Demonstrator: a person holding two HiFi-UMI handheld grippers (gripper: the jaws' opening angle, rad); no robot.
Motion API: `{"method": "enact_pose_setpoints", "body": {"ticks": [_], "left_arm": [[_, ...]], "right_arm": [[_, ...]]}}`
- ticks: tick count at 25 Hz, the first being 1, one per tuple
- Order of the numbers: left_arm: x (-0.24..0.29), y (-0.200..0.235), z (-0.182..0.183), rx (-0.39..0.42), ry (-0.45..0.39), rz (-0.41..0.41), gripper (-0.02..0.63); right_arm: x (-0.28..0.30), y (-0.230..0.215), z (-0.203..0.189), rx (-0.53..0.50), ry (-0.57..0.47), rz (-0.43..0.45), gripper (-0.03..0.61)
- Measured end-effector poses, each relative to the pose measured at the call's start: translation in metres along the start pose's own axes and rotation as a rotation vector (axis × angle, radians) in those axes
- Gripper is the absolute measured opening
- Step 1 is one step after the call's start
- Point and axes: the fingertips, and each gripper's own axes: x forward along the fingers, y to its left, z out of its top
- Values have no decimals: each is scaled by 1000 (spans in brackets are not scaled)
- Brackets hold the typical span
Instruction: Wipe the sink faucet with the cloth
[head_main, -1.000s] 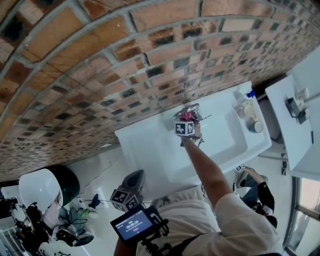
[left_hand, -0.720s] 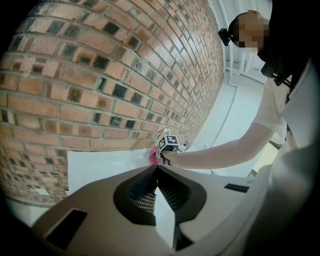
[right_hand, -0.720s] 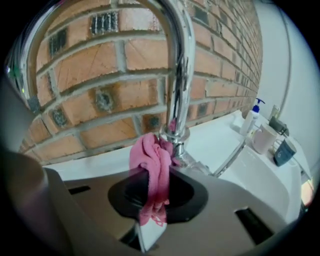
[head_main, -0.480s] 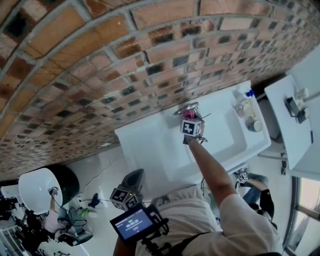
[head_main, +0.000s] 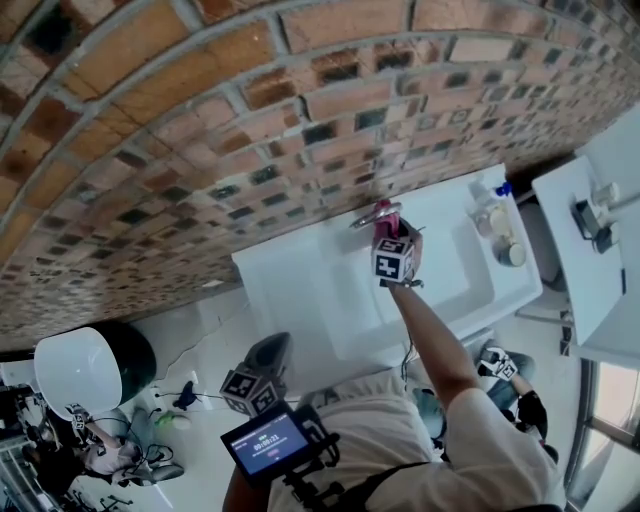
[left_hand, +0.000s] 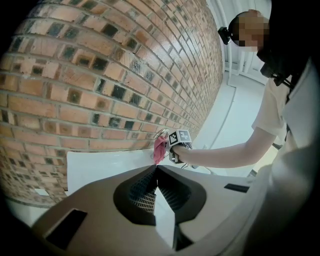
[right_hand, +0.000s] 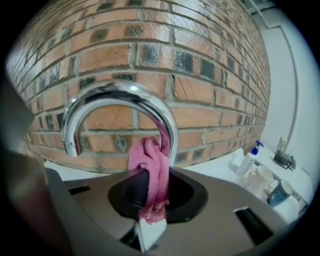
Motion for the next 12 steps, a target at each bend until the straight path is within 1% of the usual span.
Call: {"method": "enact_pose_setpoints", "body": {"ticks": [3, 5, 9, 12], "left_arm": [[-1, -1, 3, -2, -2, 0, -14], [-2, 0, 2, -5, -1, 2, -14], [-2, 0, 0, -6, 4, -1, -14], [-1, -2, 0, -1, 1, -6, -14]], "right_arm": [[-15, -2, 17, -18, -61, 8, 71], [-24, -2, 28, -52, -100, 12, 71], [-41, 3, 43, -203, -188, -5, 71], [-52, 8, 50, -281, -237, 5, 71]]}}
